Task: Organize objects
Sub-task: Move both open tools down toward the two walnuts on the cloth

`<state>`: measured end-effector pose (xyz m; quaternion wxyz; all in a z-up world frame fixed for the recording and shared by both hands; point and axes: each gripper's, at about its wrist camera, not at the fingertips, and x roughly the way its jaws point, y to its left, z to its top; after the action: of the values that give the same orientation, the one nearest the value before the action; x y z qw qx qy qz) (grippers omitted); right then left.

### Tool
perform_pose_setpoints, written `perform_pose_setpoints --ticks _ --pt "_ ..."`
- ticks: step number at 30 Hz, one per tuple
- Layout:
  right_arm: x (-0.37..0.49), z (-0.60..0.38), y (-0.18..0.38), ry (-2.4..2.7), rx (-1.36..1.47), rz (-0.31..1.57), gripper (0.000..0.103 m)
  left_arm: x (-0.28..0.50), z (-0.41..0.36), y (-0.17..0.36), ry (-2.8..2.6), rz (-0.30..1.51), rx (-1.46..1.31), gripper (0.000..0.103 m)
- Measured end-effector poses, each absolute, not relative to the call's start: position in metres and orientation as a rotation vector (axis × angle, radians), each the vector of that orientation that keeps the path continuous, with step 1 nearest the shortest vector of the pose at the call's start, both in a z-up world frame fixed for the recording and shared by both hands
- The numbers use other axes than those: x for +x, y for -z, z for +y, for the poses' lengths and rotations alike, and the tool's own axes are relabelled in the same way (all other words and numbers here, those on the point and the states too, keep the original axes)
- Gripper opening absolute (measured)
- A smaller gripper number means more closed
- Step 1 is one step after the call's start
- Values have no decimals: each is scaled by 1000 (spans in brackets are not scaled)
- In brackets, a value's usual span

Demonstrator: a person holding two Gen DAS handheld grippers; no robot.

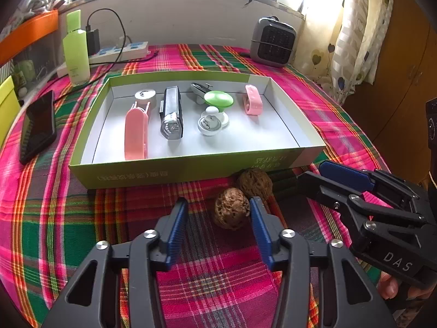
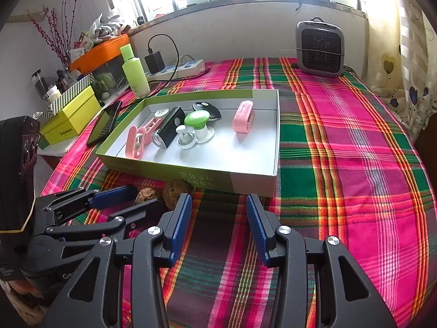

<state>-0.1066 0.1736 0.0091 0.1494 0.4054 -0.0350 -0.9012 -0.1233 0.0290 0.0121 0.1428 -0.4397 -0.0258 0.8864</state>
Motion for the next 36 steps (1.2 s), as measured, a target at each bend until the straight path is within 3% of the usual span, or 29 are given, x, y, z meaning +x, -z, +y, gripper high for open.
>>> perform_pose_setpoints --ticks 5,36 --pt "-107 172 -8 2588 1171 -95 43 -125 26 -11 -2566 -82 -1281 29" --pt "-119 123 6 2529 1230 59 43 -120 -17 -9 -2615 -159 -1277 28"
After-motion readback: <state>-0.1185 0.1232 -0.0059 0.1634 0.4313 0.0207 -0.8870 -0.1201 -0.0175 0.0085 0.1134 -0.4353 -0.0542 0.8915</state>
